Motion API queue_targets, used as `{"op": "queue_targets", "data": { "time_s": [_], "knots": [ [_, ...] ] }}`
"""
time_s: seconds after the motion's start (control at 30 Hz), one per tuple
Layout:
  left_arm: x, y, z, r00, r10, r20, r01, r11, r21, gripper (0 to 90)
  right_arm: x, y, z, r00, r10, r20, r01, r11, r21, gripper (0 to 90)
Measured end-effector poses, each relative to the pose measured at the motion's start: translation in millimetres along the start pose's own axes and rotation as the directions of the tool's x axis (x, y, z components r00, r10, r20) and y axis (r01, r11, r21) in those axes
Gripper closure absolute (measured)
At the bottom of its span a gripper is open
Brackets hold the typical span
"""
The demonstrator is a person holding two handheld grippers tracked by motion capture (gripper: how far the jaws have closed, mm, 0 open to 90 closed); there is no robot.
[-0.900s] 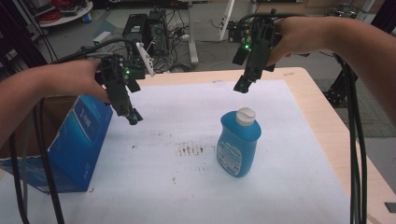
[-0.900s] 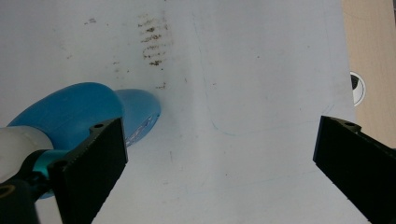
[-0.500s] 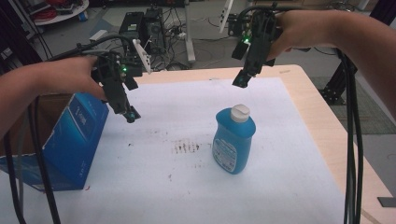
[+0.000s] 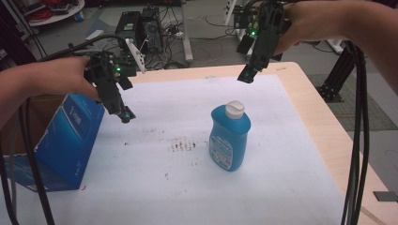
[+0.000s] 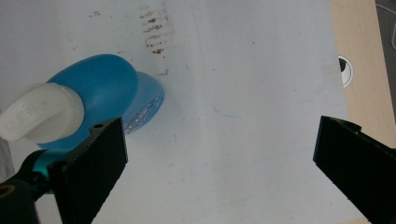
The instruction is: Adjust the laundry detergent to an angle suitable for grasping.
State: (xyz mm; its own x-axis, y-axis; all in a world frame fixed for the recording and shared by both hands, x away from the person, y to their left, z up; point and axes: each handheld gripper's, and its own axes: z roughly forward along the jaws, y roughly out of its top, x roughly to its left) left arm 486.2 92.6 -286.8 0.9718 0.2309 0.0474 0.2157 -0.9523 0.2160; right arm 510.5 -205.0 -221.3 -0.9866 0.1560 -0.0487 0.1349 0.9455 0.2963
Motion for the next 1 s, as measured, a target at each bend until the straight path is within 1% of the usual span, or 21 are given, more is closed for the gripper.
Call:
{"op": "queue_targets", "data": {
  "time_s": [0.03, 0.07, 0.13, 0.2, 0.23, 0.27, 0.3, 0.33, 0.37, 0.4, 0.43, 0.47, 0.53, 0.63, 0.67, 0.7, 0.77, 0.87, 0.93, 1.0],
  "knots": [
    [-0.4, -0.6, -0.4, 1.0000, -0.002, -0.001, 0.002, 1.0000, 0.001, 1.7, 0.7, -1.3, -0.7, 1.0000, 0.001, 0.001, -0.001, 1.000, 0.000, 2.3],
    [-0.6, -1.4, -0.3, 1.0000, -0.003, -0.002, 0.003, 1.0000, 0.002, 1.7, 3.0, -5.6, -2.8, 0.9999, 0.003, 0.012, -0.003, 1.000, -0.004, 2.3],
    [-0.9, -2.1, 0.0, 1.0000, -0.003, -0.002, 0.003, 1.0000, 0.001, 1.7, 3.6, -7.2, -3.3, 0.9999, 0.001, 0.011, -0.001, 1.000, -0.009, 2.3],
    [-1.7, -2.9, 0.3, 1.0000, -0.002, -0.003, 0.002, 1.0000, 0.000, 1.7, 5.9, -12.7, -4.4, 0.9998, 0.006, 0.018, -0.005, 1.000, -0.021, 2.3],
    [-2.4, -3.5, 0.4, 1.0000, -0.007, -0.002, 0.007, 1.0000, -0.004, 1.7, 7.7, -18.1, -4.3, 0.9997, 0.014, 0.019, -0.014, 1.000, -0.020, 2.3],
    [-2.6, -3.8, 0.1, 1.0000, -0.005, -0.002, 0.005, 1.0000, -0.001, 1.7, 7.7, -18.1, -4.3, 0.9997, 0.014, 0.019, -0.014, 1.000, -0.020, 2.3],
    [-2.9, -4.7, 0.4, 1.0000, -0.006, -0.002, 0.006, 1.0000, -0.004, 1.7, 9.9, -23.6, -3.9, 0.9994, 0.027, 0.023, -0.027, 1.000, -0.015, 2.3],
    [-3.5, -5.5, 0.6, 0.9999, -0.013, -0.002, 0.013, 0.9999, -0.005, 1.7, 9.9, -23.6, -3.9, 0.9994, 0.027, 0.023, -0.027, 1.000, -0.015, 2.3],
    [-3.9, -6.0, 0.5, 0.9999, -0.012, -0.003, 0.012, 0.9999, -0.004, 1.7, 11.8, -28.4, -4.3, 0.9992, 0.033, 0.022, -0.033, 0.999, -0.008, 2.3],
    [-4.5, -6.5, 0.3, 0.9999, -0.012, -0.004, 0.012, 0.9999, -0.001, 1.7, 11.8, -28.4, -4.3, 0.9992, 0.033, 0.022, -0.033, 0.999, -0.008, 2.3],
    [-5.4, -7.1, 0.3, 0.9999, -0.016, -0.003, 0.016, 0.9999, -0.006, 1.7, 14.1, -32.5, -5.3, 0.9989, 0.036, 0.028, -0.036, 0.999, -0.012, 2.3],
    [-5.7, -7.3, 0.1, 0.9999, -0.012, -0.005, 0.012, 0.9999, -0.007, 1.7, 14.1, -32.5, -5.3, 0.9989, 0.036, 0.028, -0.036, 0.999, -0.012, 2.3],
    [-7.7, -8.2, -0.5, 0.9998, -0.019, -0.009, 0.019, 0.9997, -0.013, 1.7, 17.0, -36.4, -6.6, 0.9985, 0.039, 0.037, -0.038, 0.999, -0.016, 2.3],
    [-10.1, -9.0, -1.5, 0.9997, -0.021, -0.014, 0.021, 0.9997, -0.014, 1.7, 21.6, -41.1, -6.8, 0.9992, 0.030, 0.025, -0.030, 0.999, -0.018, 2.3],
    [-10.7, -9.1, -1.9, 0.9997, -0.020, -0.013, 0.020, 0.9998, -0.010, 1.7, 23.1, -42.8, -6.2, 0.9992, 0.024, 0.032, -0.023, 1.000, -0.017, 2.3],
    [-11.7, -9.6, -1.8, 0.9997, -0.023, -0.012, 0.022, 0.9997, -0.014, 1.7, 23.9, -43.9, -5.8, 0.9991, 0.027, 0.031, -0.026, 0.999, -0.018, 2.3],
    [-12.4, -10.3, -2.2, 0.9996, -0.025, -0.016, 0.025, 0.9996, -0.017, 1.7, 26.7, -48.8, -3.3, 0.9985, 0.049, 0.025, -0.048, 0.999, -0.024, 2.3],
    [-12.6, -11.7, -2.1, 0.9994, -0.030, -0.015, 0.030, 0.9994, -0.016, 1.7, 28.6, -51.4, -1.9, 0.9987, 0.042, 0.028, -0.041, 0.999, -0.029, 2.3],
    [-12.4, -12.2, -1.4, 0.9996, -0.028, -0.010, 0.028, 0.9995, -0.014, 1.7, 30.8, -54.3, -0.5, 0.9985, 0.052, 0.020, -0.051, 0.998, -0.030, 2.3],
    [-13.3, -12.3, -0.6, 0.9994, -0.033, -0.011, 0.033, 0.9993, -0.019, 1.7, 32.2, -56.4, 1.3, 0.9985, 0.052, 0.019, -0.051, 0.998, -0.027, 2.3]
  ]
}}
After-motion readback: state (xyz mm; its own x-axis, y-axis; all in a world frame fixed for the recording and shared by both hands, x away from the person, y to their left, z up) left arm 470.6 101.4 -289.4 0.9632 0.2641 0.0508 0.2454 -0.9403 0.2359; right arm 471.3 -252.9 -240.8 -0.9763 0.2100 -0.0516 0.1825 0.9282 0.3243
